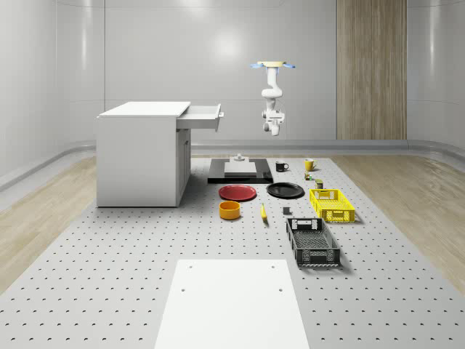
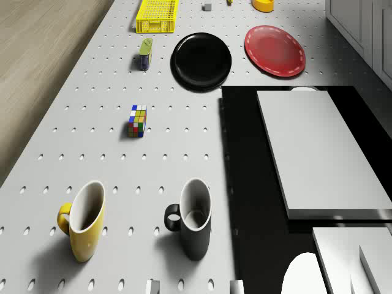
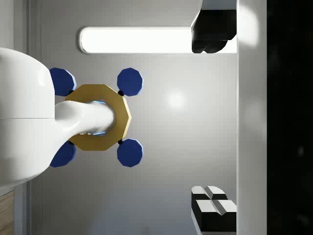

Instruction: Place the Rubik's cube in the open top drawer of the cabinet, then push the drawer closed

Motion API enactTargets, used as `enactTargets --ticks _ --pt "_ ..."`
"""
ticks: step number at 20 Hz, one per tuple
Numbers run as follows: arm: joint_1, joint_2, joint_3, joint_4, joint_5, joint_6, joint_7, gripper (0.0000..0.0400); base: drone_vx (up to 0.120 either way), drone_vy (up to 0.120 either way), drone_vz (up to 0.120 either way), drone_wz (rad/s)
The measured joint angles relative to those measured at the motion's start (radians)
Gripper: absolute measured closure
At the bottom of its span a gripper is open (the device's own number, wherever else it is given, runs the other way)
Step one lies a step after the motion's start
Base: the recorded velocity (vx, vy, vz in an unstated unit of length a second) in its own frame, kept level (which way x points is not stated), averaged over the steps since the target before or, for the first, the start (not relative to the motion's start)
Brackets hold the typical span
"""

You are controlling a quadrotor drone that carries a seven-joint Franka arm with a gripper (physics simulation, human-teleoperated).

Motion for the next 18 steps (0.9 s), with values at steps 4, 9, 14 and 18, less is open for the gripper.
enactTargets --ticks 4,9,14,18 --pt "-0.002 0.013 0.001 0.085 0.001 -0.069 -0.001 0.0000 0.000 0.040 0.000 0.000" --pt "-0.004 0.047 0.002 0.189 0.001 -0.135 -0.002 0.0000 0.120 0.120 0.000 0.000" --pt "-0.005 0.073 0.003 0.258 0.002 -0.174 -0.002 0.0000 0.120 0.120 0.000 0.000" --pt "-0.006 0.082 0.003 0.283 0.002 -0.187 -0.003 0.0000 0.120 0.120 0.000 0.000"
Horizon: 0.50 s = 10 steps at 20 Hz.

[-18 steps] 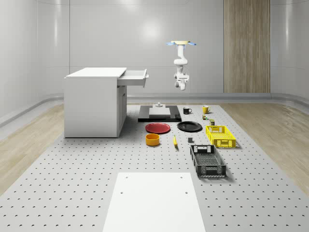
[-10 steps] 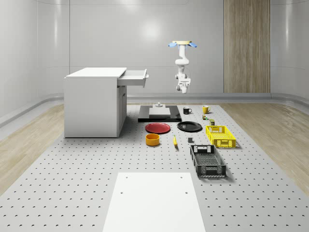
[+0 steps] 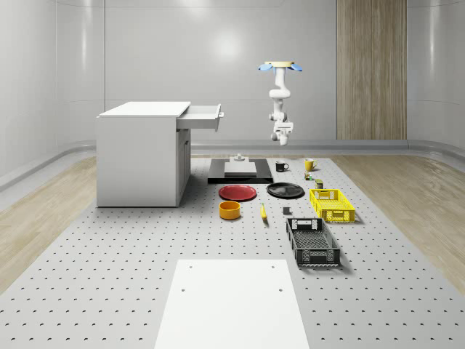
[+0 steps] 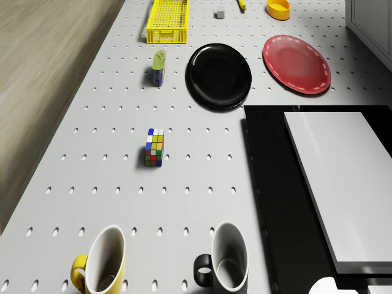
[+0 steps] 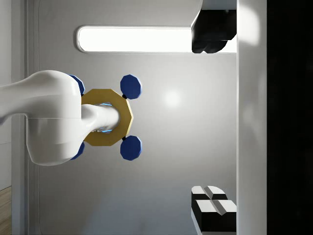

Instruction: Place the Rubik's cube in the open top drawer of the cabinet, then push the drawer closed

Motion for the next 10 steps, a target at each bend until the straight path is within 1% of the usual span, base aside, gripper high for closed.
enactTargets --ticks 10 --pt "-0.001 0.002 0.001 0.013 0.000 -0.003 -0.001 0.0000 0.120 0.120 0.000 0.000"
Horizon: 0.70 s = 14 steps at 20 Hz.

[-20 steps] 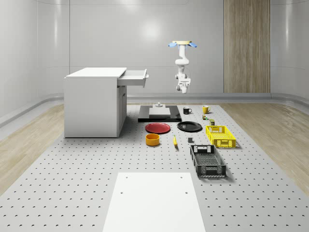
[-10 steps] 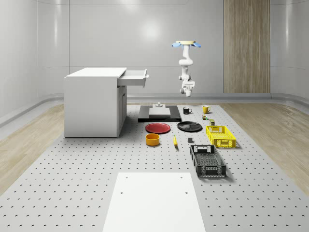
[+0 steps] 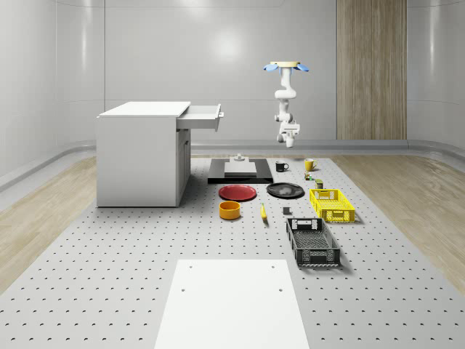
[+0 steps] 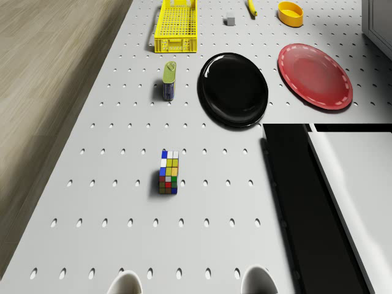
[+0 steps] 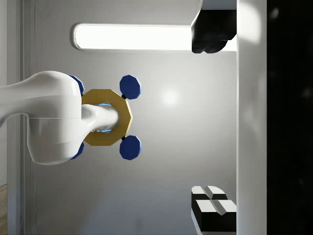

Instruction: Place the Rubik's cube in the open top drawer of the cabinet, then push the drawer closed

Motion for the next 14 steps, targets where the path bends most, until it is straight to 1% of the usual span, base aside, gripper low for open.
enactTargets --ticks 14 --pt "-0.002 -0.007 0.003 -0.005 -0.002 0.010 0.000 0.0000 0.120 0.120 0.000 0.000"
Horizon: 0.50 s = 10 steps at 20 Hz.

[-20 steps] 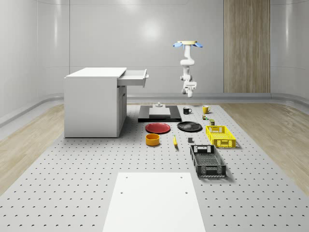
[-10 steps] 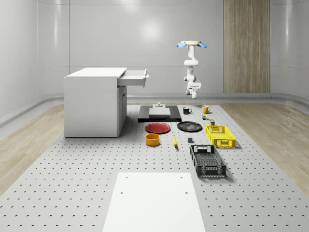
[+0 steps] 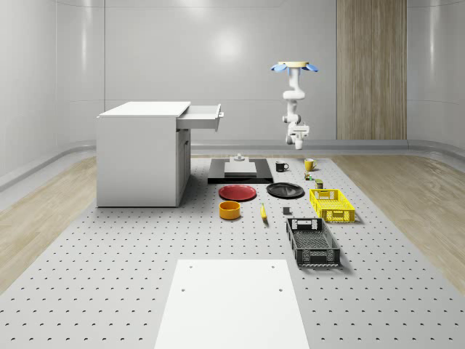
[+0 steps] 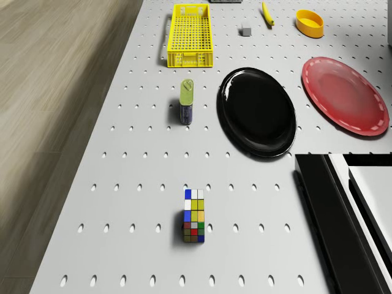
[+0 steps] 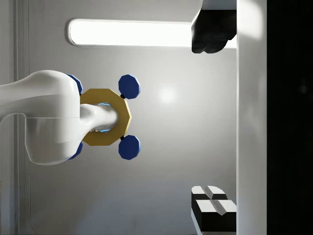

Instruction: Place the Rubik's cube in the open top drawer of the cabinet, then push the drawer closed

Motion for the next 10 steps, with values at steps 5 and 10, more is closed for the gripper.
enactTargets --ticks 5,10 --pt "-0.001 -0.003 0.003 -0.003 -0.004 0.004 0.000 0.0000 0.120 0.104 0.000 0.000" --pt "-0.003 -0.005 0.010 -0.005 -0.013 0.008 0.002 0.0000 0.120 0.000 0.000 0.000"
